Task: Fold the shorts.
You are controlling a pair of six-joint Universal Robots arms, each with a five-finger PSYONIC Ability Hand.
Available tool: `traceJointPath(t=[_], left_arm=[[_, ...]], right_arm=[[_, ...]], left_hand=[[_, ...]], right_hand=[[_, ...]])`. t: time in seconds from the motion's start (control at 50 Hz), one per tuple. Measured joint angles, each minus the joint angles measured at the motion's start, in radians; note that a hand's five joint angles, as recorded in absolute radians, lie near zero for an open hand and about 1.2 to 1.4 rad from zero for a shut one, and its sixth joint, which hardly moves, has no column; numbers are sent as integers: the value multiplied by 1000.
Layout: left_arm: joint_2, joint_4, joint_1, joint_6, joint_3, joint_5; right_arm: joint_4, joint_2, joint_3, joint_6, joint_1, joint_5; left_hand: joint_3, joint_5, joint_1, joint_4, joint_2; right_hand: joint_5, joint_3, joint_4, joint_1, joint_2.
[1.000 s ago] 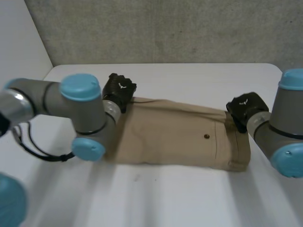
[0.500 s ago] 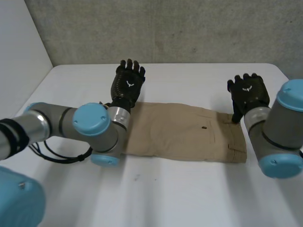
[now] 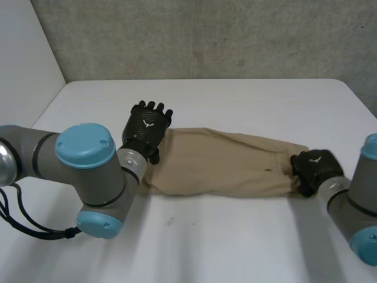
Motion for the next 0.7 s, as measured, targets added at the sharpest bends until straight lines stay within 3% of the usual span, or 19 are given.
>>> traceJointPath(t=[0.22, 0.28, 0.44, 0.52, 0.58, 0.7], left_arm=[[135, -2, 7, 1, -87, 2], [184, 0, 12, -2, -113, 0], [248, 2, 39, -58, -131, -4], [274, 3, 73, -138, -126, -4], [279, 3, 89, -176, -119, -3], [277, 3, 108, -211, -107, -2]], right_arm=[[-23, -89, -43, -331, -45, 10], [-23, -82, -116, -445, 44, 13], [-30, 13, -292, -491, 326, -6], [-54, 121, -364, -473, 479, -105], [-68, 166, -375, -456, 515, -184], [-89, 219, -378, -331, 538, -354]], left_hand=[[0, 0, 0, 0, 0], [0, 0, 0, 0, 0], [0, 0, 0, 0, 0], [0, 0, 0, 0, 0], [0, 0, 0, 0, 0], [0, 0, 0, 0, 0]], right_hand=[[42, 21, 1, 65, 36], [42, 23, 2, 115, 42], [58, 43, 3, 160, 44], [58, 39, -2, 174, 40], [-40, -99, -143, 116, -110], [-792, -875, -922, -536, -879]])
